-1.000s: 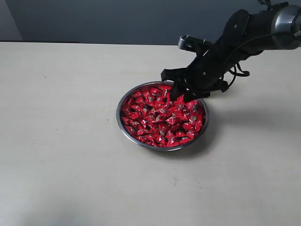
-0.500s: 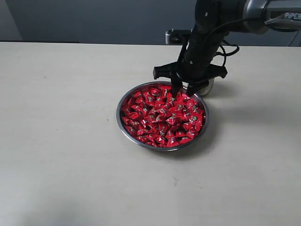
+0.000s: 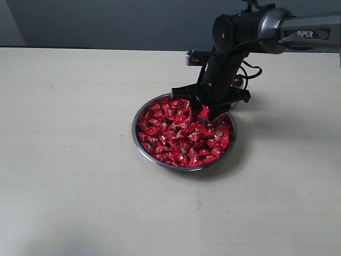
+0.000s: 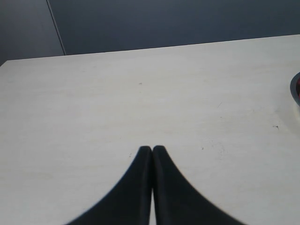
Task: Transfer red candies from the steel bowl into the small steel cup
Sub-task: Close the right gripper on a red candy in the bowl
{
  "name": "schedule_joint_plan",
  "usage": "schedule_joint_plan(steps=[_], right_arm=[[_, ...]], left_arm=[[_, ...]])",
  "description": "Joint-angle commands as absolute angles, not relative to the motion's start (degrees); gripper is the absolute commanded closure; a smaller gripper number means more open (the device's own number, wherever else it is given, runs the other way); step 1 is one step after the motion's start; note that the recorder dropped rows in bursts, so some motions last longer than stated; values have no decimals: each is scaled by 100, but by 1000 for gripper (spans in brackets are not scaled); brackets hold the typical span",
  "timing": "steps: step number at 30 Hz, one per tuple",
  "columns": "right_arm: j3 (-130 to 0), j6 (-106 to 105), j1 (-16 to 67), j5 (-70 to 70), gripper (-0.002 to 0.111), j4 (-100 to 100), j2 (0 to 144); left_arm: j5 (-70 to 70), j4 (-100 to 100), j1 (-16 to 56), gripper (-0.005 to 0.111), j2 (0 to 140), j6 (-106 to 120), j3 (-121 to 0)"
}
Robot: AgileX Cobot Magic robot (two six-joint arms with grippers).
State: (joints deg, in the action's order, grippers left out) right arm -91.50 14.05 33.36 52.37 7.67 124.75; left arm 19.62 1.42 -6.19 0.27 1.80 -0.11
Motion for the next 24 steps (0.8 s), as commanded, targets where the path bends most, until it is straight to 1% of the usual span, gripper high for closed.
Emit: schedule_joint_plan(steps=[1, 16, 17, 18, 22, 23, 24], right_arm=[[-9192, 1406, 3325, 5184, 66, 823, 12511], [-9192, 1406, 3325, 5126, 67, 788, 12673], [-9192, 1406, 3325, 5115, 69, 774, 12673], [-9192, 1406, 3325, 5118, 74, 764, 12673], [-9192, 1336, 3325, 5118, 103, 753, 12673], [-9192, 1286, 3325, 5129, 108, 753, 12673], [-9192, 1226, 3325, 5143, 109, 753, 12673]], left_arm=[[1914, 155, -618, 106, 0, 168, 0], [1914, 155, -618, 106, 0, 168, 0], [1914, 155, -618, 106, 0, 168, 0], [1914, 155, -618, 106, 0, 168, 0], [1914, 155, -618, 106, 0, 168, 0], [1914, 155, -618, 106, 0, 168, 0], [1914, 155, -618, 106, 0, 168, 0]])
